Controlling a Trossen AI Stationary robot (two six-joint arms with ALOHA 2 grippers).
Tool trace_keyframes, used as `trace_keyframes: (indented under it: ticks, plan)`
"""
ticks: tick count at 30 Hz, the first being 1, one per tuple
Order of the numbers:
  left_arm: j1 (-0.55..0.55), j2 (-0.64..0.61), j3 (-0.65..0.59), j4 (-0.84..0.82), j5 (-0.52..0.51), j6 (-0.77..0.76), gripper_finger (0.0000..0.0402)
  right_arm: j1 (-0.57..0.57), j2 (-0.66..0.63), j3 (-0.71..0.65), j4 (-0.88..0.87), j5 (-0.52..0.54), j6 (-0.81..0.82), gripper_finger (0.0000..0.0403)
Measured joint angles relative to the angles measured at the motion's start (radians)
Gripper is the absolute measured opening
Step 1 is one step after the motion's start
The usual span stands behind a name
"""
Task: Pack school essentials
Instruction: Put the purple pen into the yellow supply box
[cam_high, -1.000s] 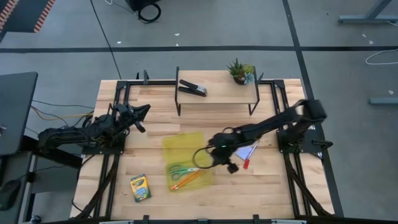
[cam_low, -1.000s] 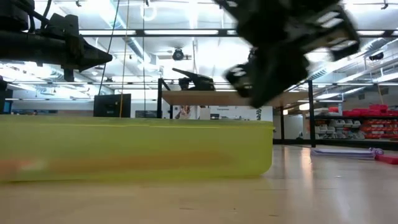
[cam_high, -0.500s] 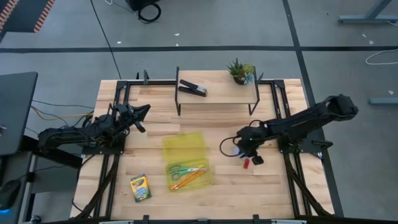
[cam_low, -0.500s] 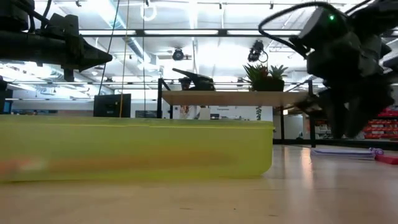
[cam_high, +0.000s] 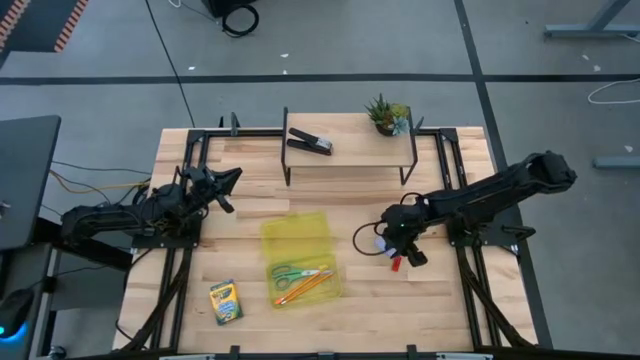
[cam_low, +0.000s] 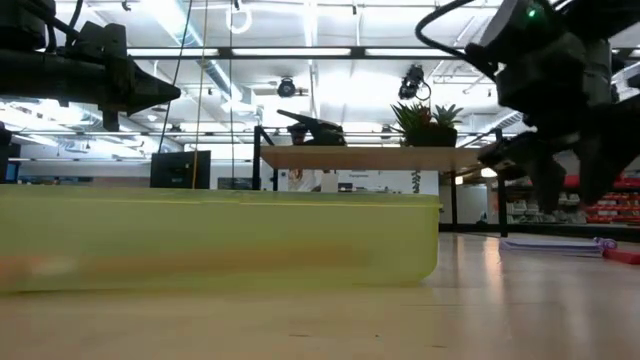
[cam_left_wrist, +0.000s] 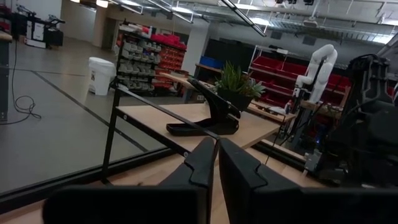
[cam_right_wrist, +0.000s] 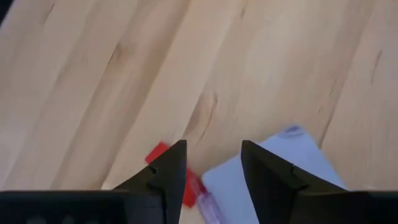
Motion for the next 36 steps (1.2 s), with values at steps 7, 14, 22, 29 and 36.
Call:
trace_keyframes:
  ticks: [7,14,22,29,36]
  plan:
    - [0.0,0.0,0.0,0.0,0.0,0.0,0.0034,0.003,0.001,0.063,-0.125,0.022,-0.162,0.016]
    - [0.0,0.0,0.0,0.0,0.0,0.0,0.0037,0.003,0.001,0.003,-0.122,-0.077,-0.347,0.016]
    - [0.0,0.0,0.0,0.0,0.0,0.0,0.0028,-0.018,0.001,-0.1,0.053,-0.13,-0.369,0.016]
    - [0.0,0.0,0.0,0.0,0.0,0.0,0.0038,-0.055,0.001,-0.113,0.114,-0.159,-0.407,0.016]
    - [0.0,0.0,0.0,0.0,0.0,0.0,0.0032,-0.085,0.001,-0.212,0.286,-0.209,-0.363,0.016]
